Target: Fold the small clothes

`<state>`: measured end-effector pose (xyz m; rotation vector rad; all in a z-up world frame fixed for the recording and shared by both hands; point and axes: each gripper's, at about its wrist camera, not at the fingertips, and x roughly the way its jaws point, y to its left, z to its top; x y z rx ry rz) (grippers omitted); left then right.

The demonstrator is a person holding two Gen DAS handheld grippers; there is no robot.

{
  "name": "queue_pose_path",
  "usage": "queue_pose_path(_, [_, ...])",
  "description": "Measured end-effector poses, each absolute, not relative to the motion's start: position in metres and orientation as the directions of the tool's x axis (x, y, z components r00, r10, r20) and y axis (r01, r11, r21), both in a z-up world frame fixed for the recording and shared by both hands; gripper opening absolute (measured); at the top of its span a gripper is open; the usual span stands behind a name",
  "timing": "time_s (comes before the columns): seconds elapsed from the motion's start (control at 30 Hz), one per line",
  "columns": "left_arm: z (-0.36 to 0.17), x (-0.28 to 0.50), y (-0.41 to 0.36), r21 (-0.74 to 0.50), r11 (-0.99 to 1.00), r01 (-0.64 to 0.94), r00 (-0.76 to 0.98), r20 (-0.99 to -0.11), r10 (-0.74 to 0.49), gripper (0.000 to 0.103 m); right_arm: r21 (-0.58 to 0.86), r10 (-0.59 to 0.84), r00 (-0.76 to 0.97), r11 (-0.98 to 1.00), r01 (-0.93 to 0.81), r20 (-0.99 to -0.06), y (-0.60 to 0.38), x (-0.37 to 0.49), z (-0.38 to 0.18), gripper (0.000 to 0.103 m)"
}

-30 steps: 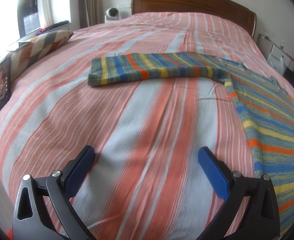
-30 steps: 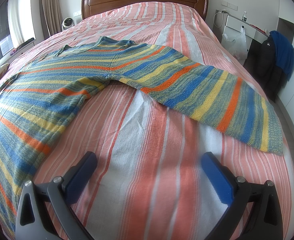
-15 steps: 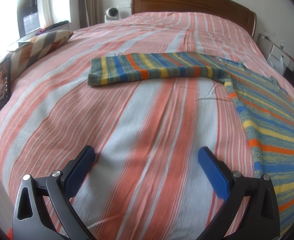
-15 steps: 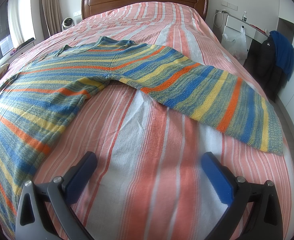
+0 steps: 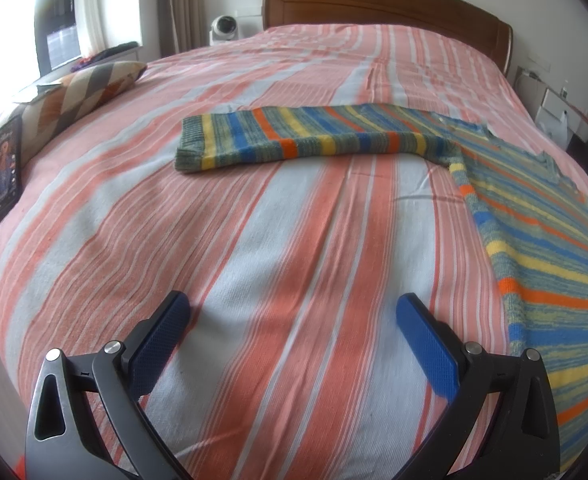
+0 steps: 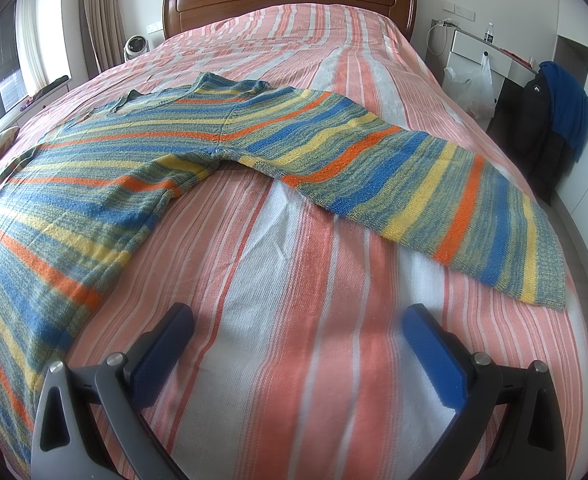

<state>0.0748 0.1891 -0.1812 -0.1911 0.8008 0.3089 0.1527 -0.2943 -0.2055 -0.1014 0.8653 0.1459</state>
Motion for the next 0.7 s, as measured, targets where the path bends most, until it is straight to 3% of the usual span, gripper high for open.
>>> queue_pose_path(0.7, [-0.1821,0.0745,0.1887,-0.052,0.938,-0.342,0.653,-0.732,0.197,0.103,-0.031,0.086,0.639,0.985,-0.17,-0.764,-0.2945,0.1537,-0.2058,0.103])
